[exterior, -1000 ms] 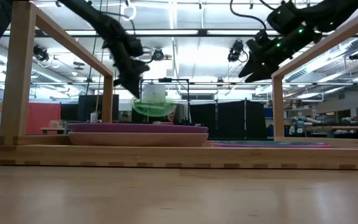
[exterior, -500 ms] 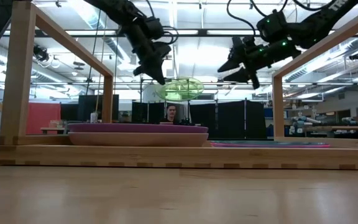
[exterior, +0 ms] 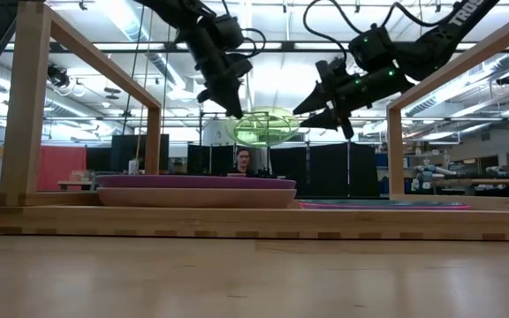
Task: Place and stack plates onto a shelf
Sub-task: Stack the green plate on top of the blue plate on the shelf
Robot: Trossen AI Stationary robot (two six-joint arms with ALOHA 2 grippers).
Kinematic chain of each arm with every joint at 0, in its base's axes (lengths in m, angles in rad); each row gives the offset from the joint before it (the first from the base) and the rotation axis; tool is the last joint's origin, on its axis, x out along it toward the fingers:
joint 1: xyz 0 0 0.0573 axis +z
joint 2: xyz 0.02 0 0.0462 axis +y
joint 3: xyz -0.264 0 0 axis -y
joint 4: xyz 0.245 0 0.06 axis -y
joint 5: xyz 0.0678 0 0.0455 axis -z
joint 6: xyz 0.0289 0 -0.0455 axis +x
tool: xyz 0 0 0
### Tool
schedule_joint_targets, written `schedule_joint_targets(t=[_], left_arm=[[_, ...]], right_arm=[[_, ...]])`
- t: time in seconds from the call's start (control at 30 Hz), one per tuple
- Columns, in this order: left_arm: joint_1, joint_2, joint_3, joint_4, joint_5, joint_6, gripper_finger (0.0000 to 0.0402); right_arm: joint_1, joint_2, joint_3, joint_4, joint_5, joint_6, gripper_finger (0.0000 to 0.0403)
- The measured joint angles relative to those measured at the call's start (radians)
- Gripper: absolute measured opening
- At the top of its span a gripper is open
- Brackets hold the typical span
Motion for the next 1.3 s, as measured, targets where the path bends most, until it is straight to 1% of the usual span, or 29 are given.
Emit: schedule_joint_targets(t=[0.43, 0.63, 0.87, 1.07, 1.13, 1.3], left_arm=[[-0.009, 0.000, 0.000, 0.000, -0.002, -0.077, 0.0007], [-0.009, 0.000, 0.000, 0.000, -0.002, -0.077, 0.0007], [-0.009, 0.000, 0.000, 0.000, -0.002, -0.077, 0.0007], [-0.009, 0.000, 0.000, 0.000, -0.001, -0.077, 0.0007], [-0.009, -0.001, 0.000, 0.000, -0.001, -0.076, 0.0007], [-0.009, -0.001, 0.000, 0.001, -0.001, -0.077, 0.0009]], right_arm=[[0.025, 0.002, 0.000, 0.005, 0.042, -0.005, 0.0147], [0.025, 0.002, 0.000, 0.005, 0.089, -0.005, 0.0105], [0.025, 0.002, 0.000, 0.005, 0.091, -0.005, 0.0048], [0.025, 0.002, 0.000, 0.001, 0.095, -0.005, 0.0015], [0.025, 0.002, 0.000, 0.001, 0.097, -0.005, 0.0008], [0.025, 0.002, 0.000, 0.002, 0.104, -0.005, 0.0006]])
